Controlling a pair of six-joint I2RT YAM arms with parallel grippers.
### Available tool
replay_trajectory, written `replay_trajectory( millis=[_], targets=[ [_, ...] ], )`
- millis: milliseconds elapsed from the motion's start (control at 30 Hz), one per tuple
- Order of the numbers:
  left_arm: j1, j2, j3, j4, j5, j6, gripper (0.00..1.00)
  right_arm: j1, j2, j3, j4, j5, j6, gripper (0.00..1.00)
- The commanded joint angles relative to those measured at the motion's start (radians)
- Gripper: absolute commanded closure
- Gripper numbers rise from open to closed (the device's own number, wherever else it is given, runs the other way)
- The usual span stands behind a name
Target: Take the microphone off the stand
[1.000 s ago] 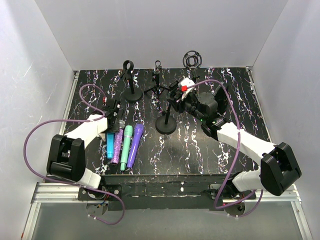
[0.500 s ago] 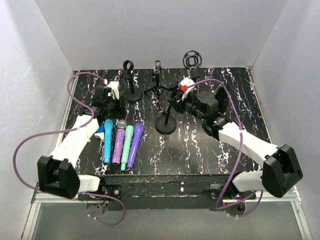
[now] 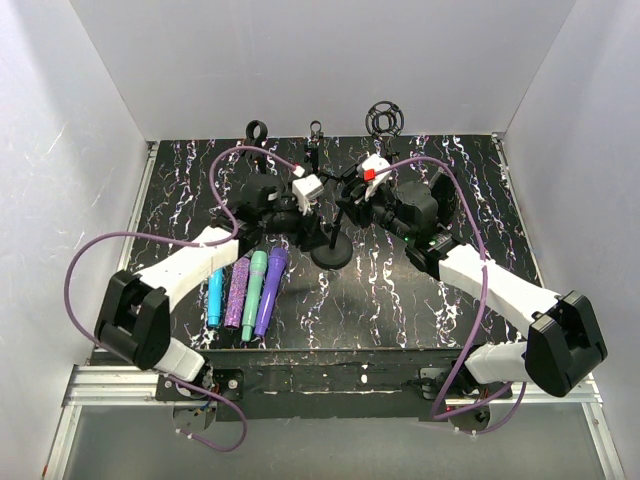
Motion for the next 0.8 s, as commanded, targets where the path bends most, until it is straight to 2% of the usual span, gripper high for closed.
replay_trajectory(
  millis=[0, 133, 300, 467, 500, 533, 600, 633, 700, 767],
  targets=[
    [-0.028, 0.053, 0.086, 0.089, 0.009, 0.041, 0.51, 0.001, -0.014, -0.010, -0.130, -0.025, 0.015, 0.99],
    [-0.034, 0.112, 0.117, 0.080, -0.031, 0.062, 0.59, 0.001, -0.023, -0.020, -0.131, -0.023, 0.014, 0.99],
    [-0.034, 0.162, 0.160, 0.047, -0.006, 0.067, 0.84, 0.001, -0.024, -0.018, -0.131, -0.022, 0.012, 0.99],
    [-0.034, 0.181, 0.171, 0.024, 0.014, 0.058, 0.96, 0.001, -0.020, -0.006, -0.135, -0.027, 0.012, 0.99],
    [-0.034, 0.184, 0.171, 0.024, 0.011, 0.055, 0.94, 0.001, -0.018, -0.004, -0.135, -0.028, 0.012, 0.99],
    [-0.034, 0.184, 0.169, 0.026, 0.005, 0.053, 0.87, 0.001, -0.017, -0.004, -0.135, -0.028, 0.012, 0.99],
    [-0.032, 0.182, 0.166, 0.037, -0.020, 0.061, 0.65, -0.001, -0.017, -0.003, -0.138, -0.028, 0.012, 0.99],
    [-0.034, 0.181, 0.164, 0.041, -0.032, 0.071, 0.61, 0.001, -0.018, -0.001, -0.139, -0.028, 0.014, 0.99],
    [-0.034, 0.187, 0.169, 0.037, -0.035, 0.101, 0.57, 0.001, -0.018, 0.002, -0.147, -0.030, 0.012, 0.99],
    [-0.034, 0.202, 0.186, 0.020, -0.003, 0.128, 0.58, 0.001, -0.017, 0.005, -0.150, -0.031, 0.011, 0.99]
  ],
)
